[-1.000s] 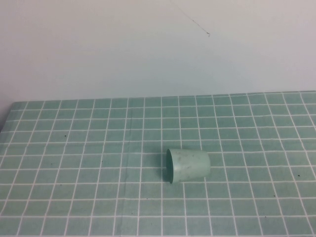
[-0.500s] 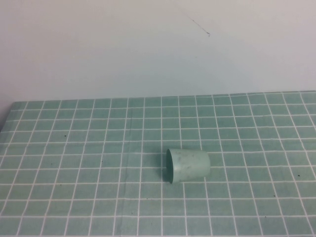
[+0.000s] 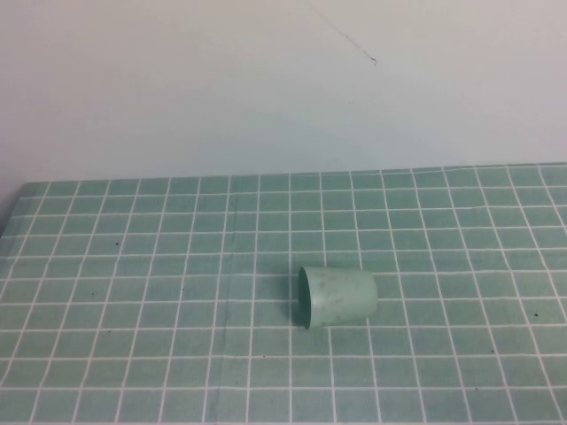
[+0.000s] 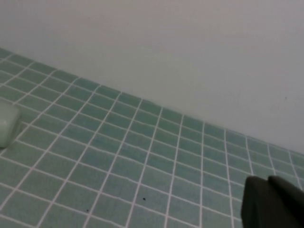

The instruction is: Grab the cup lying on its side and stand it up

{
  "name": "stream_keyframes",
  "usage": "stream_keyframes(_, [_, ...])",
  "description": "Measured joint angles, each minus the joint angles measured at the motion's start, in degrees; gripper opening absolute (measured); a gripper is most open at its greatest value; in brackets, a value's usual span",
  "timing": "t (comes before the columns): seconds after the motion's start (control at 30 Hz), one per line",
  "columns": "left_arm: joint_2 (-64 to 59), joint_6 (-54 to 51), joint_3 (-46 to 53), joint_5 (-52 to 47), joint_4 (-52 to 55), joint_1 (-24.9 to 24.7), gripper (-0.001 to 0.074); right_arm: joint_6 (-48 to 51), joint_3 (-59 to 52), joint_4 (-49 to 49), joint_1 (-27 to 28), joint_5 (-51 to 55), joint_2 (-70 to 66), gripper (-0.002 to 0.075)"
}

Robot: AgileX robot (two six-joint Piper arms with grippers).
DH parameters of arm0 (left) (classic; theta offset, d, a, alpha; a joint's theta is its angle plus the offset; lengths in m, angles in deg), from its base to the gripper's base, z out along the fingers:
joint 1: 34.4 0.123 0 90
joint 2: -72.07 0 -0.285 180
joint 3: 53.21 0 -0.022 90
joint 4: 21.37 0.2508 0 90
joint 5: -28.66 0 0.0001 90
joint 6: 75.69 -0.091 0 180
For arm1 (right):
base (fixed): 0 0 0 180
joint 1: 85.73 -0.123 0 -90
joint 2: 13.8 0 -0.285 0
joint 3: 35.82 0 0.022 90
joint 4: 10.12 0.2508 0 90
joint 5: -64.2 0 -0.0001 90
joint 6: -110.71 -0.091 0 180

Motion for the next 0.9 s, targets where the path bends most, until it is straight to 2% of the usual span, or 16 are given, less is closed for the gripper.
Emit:
stream_keyframes(0.13, [-2.3, -8.8, -4.2, 0.6, -18.9, -1.2, -0.0001, -1.5, 0.1, 3.7, 0.0, -0.3, -2.4, -0.0003])
stream_keyframes(0.3, [-11.9, -37.9, -10.7, -4.9, -43.0, -2.0, -0.0001, -1.8, 2.8, 6.5, 0.0, 0.7, -3.1, -0.0003])
stream_keyframes(0.37, [-16.1, -44.3, -13.0, -7.2, -47.4, -2.0, -0.0001, -1.8, 3.0, 6.5, 0.0, 1.0, -2.9, -0.0003])
stream_keyframes(0.63, [-34.3, -49.3, -23.9, -17.4, -58.9, -2.0, -0.0001, 1.1, 2.9, 4.5, 0.0, 2.7, -2.9, -0.0003])
stream_keyframes(0.9, [-46.3, -62.3, -29.1, -14.0, -75.5, -2.0, -0.0001, 1.1, 2.8, 6.8, 0.0, 2.8, -2.9, -0.0003])
